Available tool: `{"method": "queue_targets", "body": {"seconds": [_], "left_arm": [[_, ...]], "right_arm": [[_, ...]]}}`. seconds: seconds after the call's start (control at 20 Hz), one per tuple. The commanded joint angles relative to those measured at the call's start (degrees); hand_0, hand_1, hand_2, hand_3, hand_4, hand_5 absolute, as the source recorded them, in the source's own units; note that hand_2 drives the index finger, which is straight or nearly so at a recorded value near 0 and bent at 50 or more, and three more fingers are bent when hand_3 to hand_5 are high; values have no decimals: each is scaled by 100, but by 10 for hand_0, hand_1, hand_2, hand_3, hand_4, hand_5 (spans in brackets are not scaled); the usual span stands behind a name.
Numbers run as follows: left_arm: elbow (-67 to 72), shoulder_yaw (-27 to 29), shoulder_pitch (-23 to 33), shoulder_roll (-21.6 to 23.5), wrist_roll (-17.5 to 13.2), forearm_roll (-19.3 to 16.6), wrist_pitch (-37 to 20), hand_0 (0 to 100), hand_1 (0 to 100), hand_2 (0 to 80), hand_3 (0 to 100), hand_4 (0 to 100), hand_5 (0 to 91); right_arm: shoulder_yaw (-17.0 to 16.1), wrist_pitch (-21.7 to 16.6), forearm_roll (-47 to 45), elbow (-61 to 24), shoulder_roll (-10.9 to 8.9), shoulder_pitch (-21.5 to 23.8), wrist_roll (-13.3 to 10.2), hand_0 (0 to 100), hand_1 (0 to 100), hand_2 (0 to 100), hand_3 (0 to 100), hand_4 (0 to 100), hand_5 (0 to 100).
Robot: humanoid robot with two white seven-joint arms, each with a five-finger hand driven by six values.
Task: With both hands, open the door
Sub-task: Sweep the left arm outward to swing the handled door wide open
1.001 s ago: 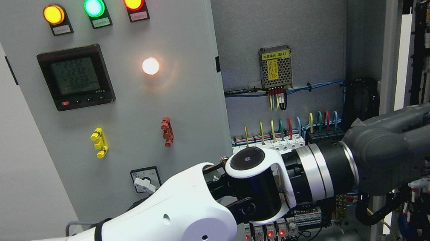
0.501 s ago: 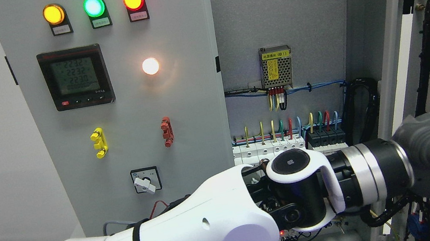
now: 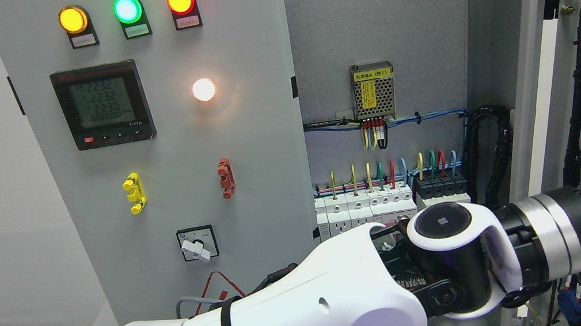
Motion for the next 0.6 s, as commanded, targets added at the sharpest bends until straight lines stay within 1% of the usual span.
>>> {"method": "queue_targets", "body": {"seconds": [0.0,0.05,0.15,0.25,0.35,0.4,0.45,0.55], "left_arm": [[185,87,-11,-275,10,-4,21,120,556,0,0,0,0],[132,96,16,-188,1,-4,47,120,556,0,0,0,0],[-78,105,25,363,-43,-4,108,120,556,0,0,0,0],[-446,114,33,1040,-60,5,126,120,556,0,0,0,0],[-982,105,42,1909,-96,23,170,120,556,0,0,0,0],[-1246,79,77,2349,-96,31,284,120,556,0,0,0,0],[-1518,26,225,2745,-104,32,476,120,556,0,0,0,0],[-2011,26,873,3413,-218,-3,950,120,556,0,0,0,0]], "right_arm": [[132,1,-27,0,0,0,-4,56,142,0,0,0,0],[132,1,-35,0,0,0,-4,56,142,0,0,0,0],[132,1,-27,0,0,0,-4,56,143,0,0,0,0],[132,1,-27,0,0,0,-4,56,143,0,0,0,0],[132,1,-27,0,9,0,-4,56,143,0,0,0,0],[132,1,-27,0,0,0,-4,56,143,0,0,0,0],[132,1,-27,0,0,0,-4,56,143,0,0,0,0],[132,1,-27,0,0,0,-4,56,143,0,0,0,0]]}}
